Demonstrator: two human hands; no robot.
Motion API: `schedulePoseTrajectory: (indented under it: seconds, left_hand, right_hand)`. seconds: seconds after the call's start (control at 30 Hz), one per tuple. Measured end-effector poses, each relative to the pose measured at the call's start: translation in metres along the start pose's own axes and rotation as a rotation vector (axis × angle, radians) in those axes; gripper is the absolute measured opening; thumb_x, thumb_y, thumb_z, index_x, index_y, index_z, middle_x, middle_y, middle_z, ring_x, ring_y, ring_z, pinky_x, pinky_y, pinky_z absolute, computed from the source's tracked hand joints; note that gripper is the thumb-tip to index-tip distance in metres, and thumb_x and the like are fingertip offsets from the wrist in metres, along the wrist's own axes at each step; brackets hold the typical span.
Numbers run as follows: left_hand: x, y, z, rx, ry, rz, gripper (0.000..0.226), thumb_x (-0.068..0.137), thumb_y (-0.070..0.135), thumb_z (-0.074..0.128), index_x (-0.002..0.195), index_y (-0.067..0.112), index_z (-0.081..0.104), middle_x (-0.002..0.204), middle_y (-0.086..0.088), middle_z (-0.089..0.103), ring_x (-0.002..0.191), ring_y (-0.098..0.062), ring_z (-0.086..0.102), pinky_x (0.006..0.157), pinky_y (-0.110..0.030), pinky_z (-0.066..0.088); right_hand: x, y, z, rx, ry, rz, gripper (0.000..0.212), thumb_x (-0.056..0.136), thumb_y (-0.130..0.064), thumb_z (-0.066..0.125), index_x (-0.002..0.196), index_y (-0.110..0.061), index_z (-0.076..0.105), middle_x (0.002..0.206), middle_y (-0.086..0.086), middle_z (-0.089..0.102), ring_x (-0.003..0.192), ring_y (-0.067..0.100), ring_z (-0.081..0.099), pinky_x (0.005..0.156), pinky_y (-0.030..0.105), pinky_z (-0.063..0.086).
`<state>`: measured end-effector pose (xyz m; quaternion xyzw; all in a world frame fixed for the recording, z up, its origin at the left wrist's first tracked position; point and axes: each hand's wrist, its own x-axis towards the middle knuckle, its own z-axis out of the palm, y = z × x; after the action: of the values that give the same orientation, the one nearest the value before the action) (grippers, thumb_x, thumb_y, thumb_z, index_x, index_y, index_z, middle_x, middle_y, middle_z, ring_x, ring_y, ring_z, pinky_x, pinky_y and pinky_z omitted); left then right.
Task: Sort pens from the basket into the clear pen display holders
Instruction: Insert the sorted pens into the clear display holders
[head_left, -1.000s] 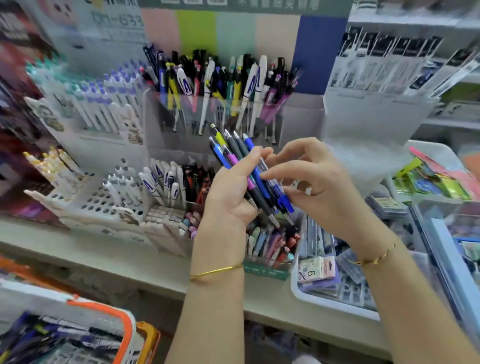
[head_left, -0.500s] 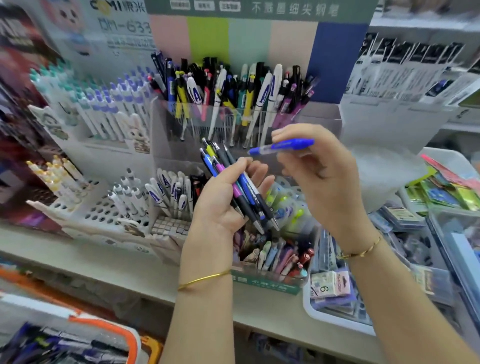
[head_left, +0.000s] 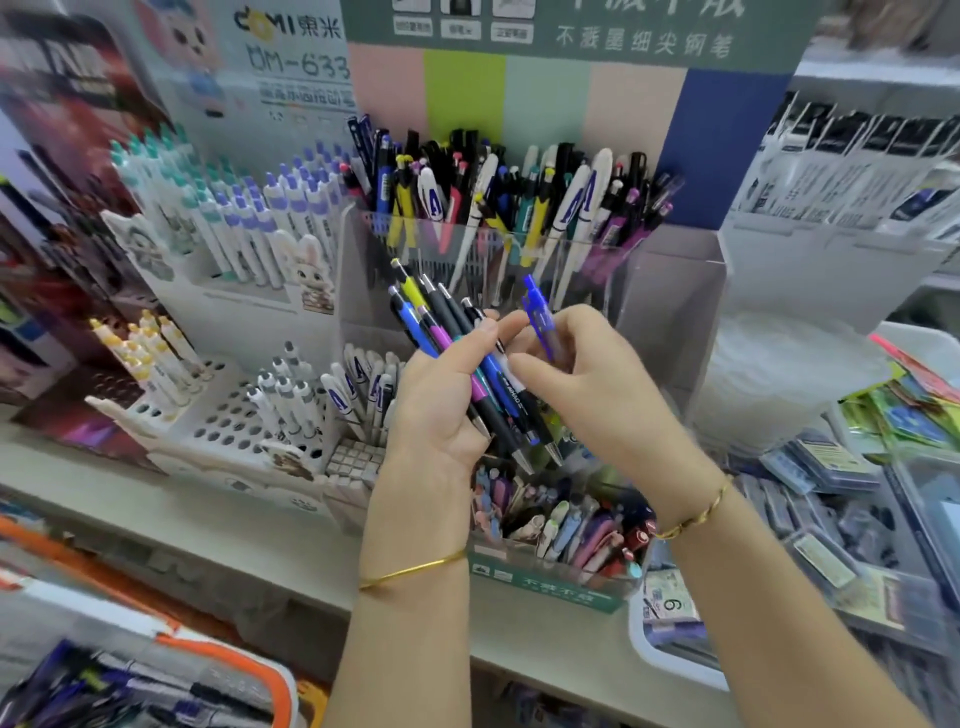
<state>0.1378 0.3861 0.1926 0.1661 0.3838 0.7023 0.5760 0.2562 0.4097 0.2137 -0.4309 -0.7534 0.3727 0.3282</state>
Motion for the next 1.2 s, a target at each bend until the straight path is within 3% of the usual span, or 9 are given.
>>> schedulePoseTrajectory:
  seconds: [0.13, 0.2, 0.3, 0.37, 0.53, 0.7, 0.93, 1.07, 1.2]
  left_hand:
    - [-0.004, 0.004, 0.000, 0.068, 0.003, 0.021, 0.020, 0.096, 0.013, 0.054, 0.099, 0.002, 0.070, 0.093, -0.015, 0.072, 0.081, -0.027, 0.071, 0.064, -0.035, 0.058]
    - [-0.005, 0.006, 0.000, 0.085, 0.020, 0.026, 0.022, 0.096, 0.015, 0.055, 0.102, 0.001, 0.071, 0.094, -0.016, 0.072, 0.083, -0.027, 0.071, 0.064, -0.035, 0.058]
    - [-0.008, 0.005, 0.003, 0.082, 0.039, 0.028, 0.023, 0.095, 0.017, 0.056, 0.104, 0.001, 0.070, 0.097, -0.017, 0.072, 0.086, -0.028, 0.071, 0.063, -0.036, 0.058]
    - [-0.009, 0.005, 0.004, 0.071, 0.060, 0.030, 0.016, 0.094, 0.015, 0.057, 0.094, 0.005, 0.070, 0.089, -0.014, 0.073, 0.078, -0.026, 0.071, 0.061, -0.036, 0.058]
    - [-0.010, 0.008, -0.005, 0.056, 0.015, 0.003, 0.012, 0.098, 0.006, 0.050, 0.102, 0.002, 0.060, 0.087, -0.013, 0.072, 0.077, -0.023, 0.073, 0.062, -0.036, 0.060]
    - [-0.015, 0.012, -0.011, 0.269, -0.154, -0.047, 0.012, 0.097, 0.007, 0.050, 0.104, 0.003, 0.059, 0.067, -0.001, 0.064, 0.052, -0.009, 0.057, 0.046, -0.018, 0.046]
    - [-0.021, 0.015, -0.009, 0.343, -0.249, -0.070, 0.010, 0.097, 0.010, 0.051, 0.096, 0.007, 0.060, 0.069, -0.002, 0.062, 0.052, -0.008, 0.054, 0.046, -0.018, 0.044]
    - [-0.023, 0.018, -0.015, 0.268, -0.168, -0.131, 0.018, 0.097, 0.012, 0.051, 0.107, 0.002, 0.062, 0.081, -0.008, 0.072, 0.061, -0.011, 0.068, 0.050, -0.020, 0.055]
    - [-0.020, 0.022, -0.025, 0.056, -0.013, -0.143, 0.013, 0.096, 0.011, 0.052, 0.096, 0.004, 0.064, 0.083, -0.011, 0.073, 0.060, -0.011, 0.068, 0.044, -0.018, 0.051]
  right_hand:
    - [0.001, -0.002, 0.014, -0.027, -0.049, 0.041, 0.019, 0.097, -0.024, 0.052, 0.105, -0.007, 0.055, 0.095, 0.008, 0.060, 0.083, 0.021, 0.056, 0.071, 0.023, 0.044]
    - [0.002, -0.005, 0.019, 0.063, -0.060, 0.073, 0.016, 0.097, -0.020, 0.051, 0.103, -0.006, 0.056, 0.099, 0.013, 0.061, 0.086, 0.023, 0.057, 0.078, 0.033, 0.046]
    - [0.002, -0.007, 0.026, 0.171, 0.022, 0.065, 0.015, 0.096, -0.013, 0.048, 0.083, -0.020, 0.051, 0.077, -0.003, 0.052, 0.060, -0.003, 0.045, 0.056, 0.014, 0.038]
    - [0.002, -0.007, 0.029, 0.211, 0.073, 0.066, 0.021, 0.096, -0.013, 0.047, 0.076, -0.019, 0.046, 0.066, -0.007, 0.043, 0.048, 0.000, 0.037, 0.046, 0.014, 0.031]
    - [0.007, -0.012, 0.016, 0.314, 0.073, 0.086, 0.011, 0.096, -0.022, 0.053, 0.090, -0.013, 0.053, 0.075, 0.006, 0.060, 0.044, 0.002, 0.048, 0.043, 0.018, 0.038]
    - [0.021, -0.015, 0.005, 0.191, 0.058, 0.072, 0.014, 0.094, -0.019, 0.056, 0.090, -0.010, 0.046, 0.069, 0.001, 0.047, 0.048, 0.009, 0.043, 0.045, 0.020, 0.036]
    - [0.025, -0.023, 0.001, 0.277, -0.050, 0.125, 0.017, 0.093, -0.015, 0.059, 0.079, -0.007, 0.054, 0.059, 0.007, 0.048, 0.042, 0.015, 0.046, 0.048, 0.028, 0.039]
    - [0.031, -0.017, 0.002, 0.328, 0.264, 0.076, 0.024, 0.092, -0.016, 0.055, 0.070, -0.017, 0.046, 0.062, 0.003, 0.048, 0.046, 0.011, 0.039, 0.047, 0.026, 0.032]
    - [0.031, -0.016, 0.001, 0.382, 0.470, 0.025, 0.019, 0.093, -0.016, 0.051, 0.075, -0.021, 0.045, 0.072, 0.010, 0.055, 0.052, 0.012, 0.042, 0.050, 0.026, 0.033]
